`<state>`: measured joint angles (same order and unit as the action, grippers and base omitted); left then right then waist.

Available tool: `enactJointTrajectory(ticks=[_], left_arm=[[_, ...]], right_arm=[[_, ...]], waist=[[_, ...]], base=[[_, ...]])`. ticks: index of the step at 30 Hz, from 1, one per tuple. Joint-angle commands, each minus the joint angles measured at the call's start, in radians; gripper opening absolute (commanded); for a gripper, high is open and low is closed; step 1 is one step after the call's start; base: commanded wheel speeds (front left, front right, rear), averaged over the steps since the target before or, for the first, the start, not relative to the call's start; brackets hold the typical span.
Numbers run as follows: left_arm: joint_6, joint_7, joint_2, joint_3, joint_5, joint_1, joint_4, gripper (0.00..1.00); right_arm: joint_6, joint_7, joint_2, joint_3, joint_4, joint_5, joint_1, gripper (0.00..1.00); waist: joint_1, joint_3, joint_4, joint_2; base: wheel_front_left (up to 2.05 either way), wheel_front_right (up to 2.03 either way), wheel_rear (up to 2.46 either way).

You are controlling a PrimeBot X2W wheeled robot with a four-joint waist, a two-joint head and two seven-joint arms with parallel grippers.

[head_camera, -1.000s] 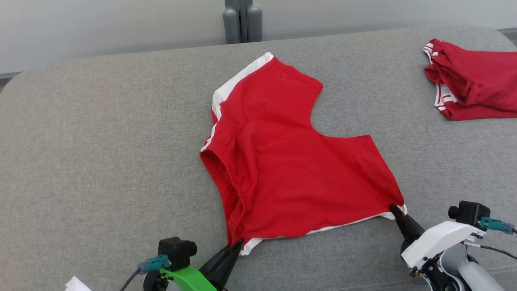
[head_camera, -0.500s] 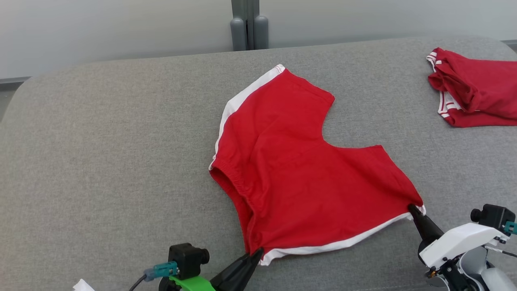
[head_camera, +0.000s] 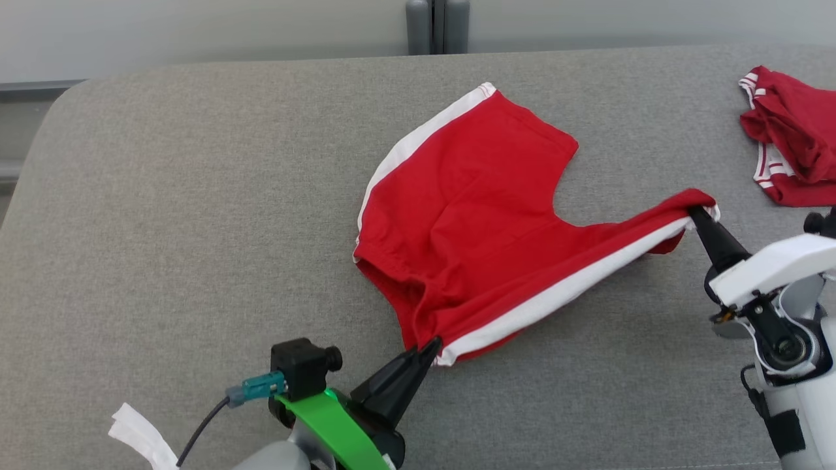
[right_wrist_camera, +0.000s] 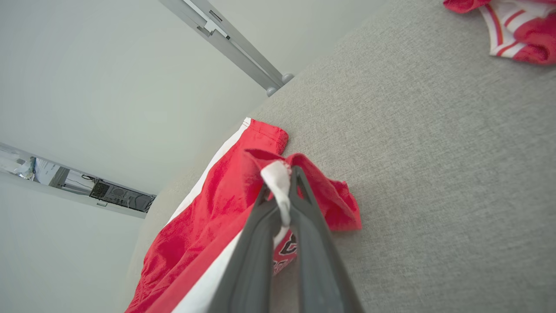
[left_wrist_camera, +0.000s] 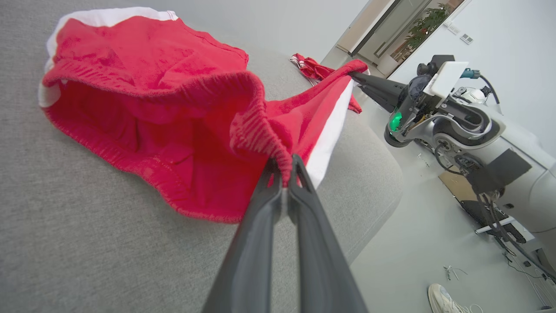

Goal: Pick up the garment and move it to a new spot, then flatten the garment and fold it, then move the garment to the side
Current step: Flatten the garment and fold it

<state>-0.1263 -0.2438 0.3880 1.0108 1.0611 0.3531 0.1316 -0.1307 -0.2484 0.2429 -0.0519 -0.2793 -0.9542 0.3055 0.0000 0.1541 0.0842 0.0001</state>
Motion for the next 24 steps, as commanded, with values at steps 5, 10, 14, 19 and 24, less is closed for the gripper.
enactJointTrajectory(ticks=[5, 10, 14, 19, 24], left_arm=[[-0.006, -0.011, -0.024, -0.029, 0.039, 0.077, -0.019, 0.00], [-0.007, -0.014, -0.048, -0.051, 0.129, 0.135, -0.029, 0.00], [-0.007, -0.018, -0.060, -0.056, 0.180, 0.188, -0.006, 0.00], [-0.007, -0.021, -0.082, -0.066, 0.230, 0.253, 0.066, 0.00], [-0.007, -0.021, -0.125, -0.083, 0.250, 0.314, 0.159, 0.00]], right_arm=[[0.000, -0.056, -0.024, 0.001, -0.074, 0.077, 0.166, 0.00], [0.000, -0.065, -0.041, 0.022, -0.184, 0.152, 0.322, 0.00], [0.001, -0.044, -0.047, 0.031, -0.293, 0.198, 0.440, 0.00], [0.001, 0.013, -0.065, 0.027, -0.455, 0.237, 0.596, 0.00], [0.001, 0.083, -0.075, 0.031, -0.615, 0.282, 0.728, 0.00]], waist=[[0.0000, 0.059, 0.052, -0.0001], [0.0000, 0.096, 0.091, -0.0001], [0.0000, 0.120, 0.123, -0.0001], [0.0000, 0.163, 0.148, -0.0001], [0.0000, 0.204, 0.178, -0.0001]], base=[[0.00, 0.00, 0.00], [0.00, 0.00, 0.00], [0.00, 0.00, 0.00], [0.00, 0.00, 0.00], [0.00, 0.00, 0.00]])
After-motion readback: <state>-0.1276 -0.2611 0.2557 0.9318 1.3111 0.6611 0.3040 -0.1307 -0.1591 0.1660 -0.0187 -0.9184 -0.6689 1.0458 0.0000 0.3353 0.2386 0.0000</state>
